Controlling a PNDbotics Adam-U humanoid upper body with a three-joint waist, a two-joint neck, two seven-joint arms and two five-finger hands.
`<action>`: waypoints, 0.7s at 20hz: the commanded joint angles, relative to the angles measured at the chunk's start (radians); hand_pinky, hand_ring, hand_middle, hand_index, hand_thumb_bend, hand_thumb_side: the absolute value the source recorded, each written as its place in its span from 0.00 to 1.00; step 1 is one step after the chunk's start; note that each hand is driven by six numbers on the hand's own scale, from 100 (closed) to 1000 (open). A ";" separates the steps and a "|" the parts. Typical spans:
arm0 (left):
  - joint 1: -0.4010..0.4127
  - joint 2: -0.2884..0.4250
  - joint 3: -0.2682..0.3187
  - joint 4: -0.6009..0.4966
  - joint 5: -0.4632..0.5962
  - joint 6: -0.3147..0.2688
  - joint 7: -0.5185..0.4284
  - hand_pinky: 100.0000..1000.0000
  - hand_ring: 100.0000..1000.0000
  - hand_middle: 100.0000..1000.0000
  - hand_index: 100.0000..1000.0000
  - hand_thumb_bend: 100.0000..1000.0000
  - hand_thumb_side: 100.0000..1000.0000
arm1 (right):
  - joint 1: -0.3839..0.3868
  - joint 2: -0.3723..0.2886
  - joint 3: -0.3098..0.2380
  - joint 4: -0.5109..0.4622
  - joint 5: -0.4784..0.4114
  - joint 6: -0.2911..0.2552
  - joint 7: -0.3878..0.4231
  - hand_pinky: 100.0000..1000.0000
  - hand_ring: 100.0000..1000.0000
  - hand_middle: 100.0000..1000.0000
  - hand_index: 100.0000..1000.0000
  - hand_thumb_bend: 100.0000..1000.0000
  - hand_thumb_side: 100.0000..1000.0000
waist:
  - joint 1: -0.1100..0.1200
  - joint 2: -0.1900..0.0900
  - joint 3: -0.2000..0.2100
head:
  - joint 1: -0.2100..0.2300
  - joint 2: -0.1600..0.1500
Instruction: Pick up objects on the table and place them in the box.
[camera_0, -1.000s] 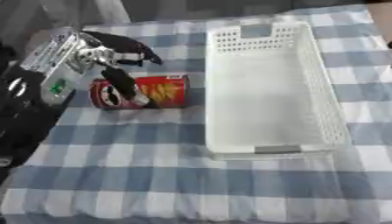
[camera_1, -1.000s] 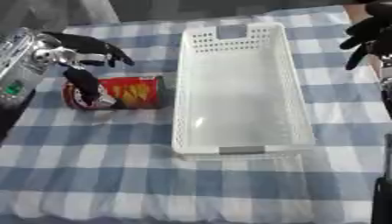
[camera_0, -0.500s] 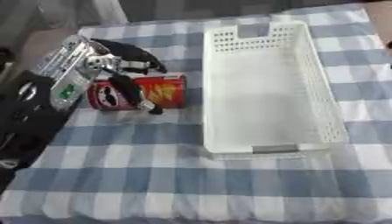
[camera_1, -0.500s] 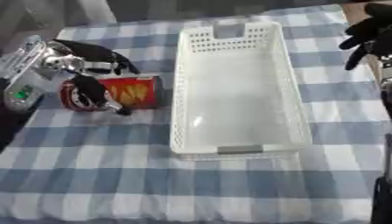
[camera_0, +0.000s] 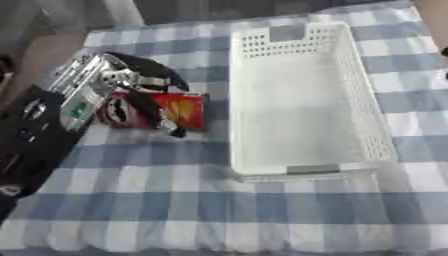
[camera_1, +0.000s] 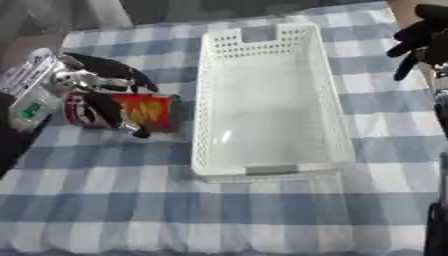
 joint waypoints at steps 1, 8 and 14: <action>-0.006 0.036 0.002 -0.002 -0.005 -0.006 -0.001 0.71 0.82 0.90 1.00 0.51 0.77 | -0.016 -0.014 0.003 -0.011 -0.005 -0.003 0.003 0.27 0.50 0.56 0.82 0.00 0.77 | -0.003 -0.010 0.000 | 0.003 -0.004; -0.002 0.062 0.004 0.004 -0.006 -0.012 -0.001 0.72 0.82 0.90 1.00 0.53 0.77 | -0.021 -0.012 0.003 -0.010 -0.005 -0.004 0.002 0.27 0.50 0.56 0.82 0.00 0.77 | -0.007 -0.007 -0.001 | 0.004 -0.004; 0.014 0.101 0.008 0.003 -0.008 -0.023 -0.001 0.73 0.83 0.91 1.00 0.58 0.78 | -0.024 -0.011 0.003 -0.009 -0.005 -0.006 0.002 0.28 0.50 0.56 0.82 0.00 0.77 | -0.010 -0.006 -0.001 | 0.003 -0.004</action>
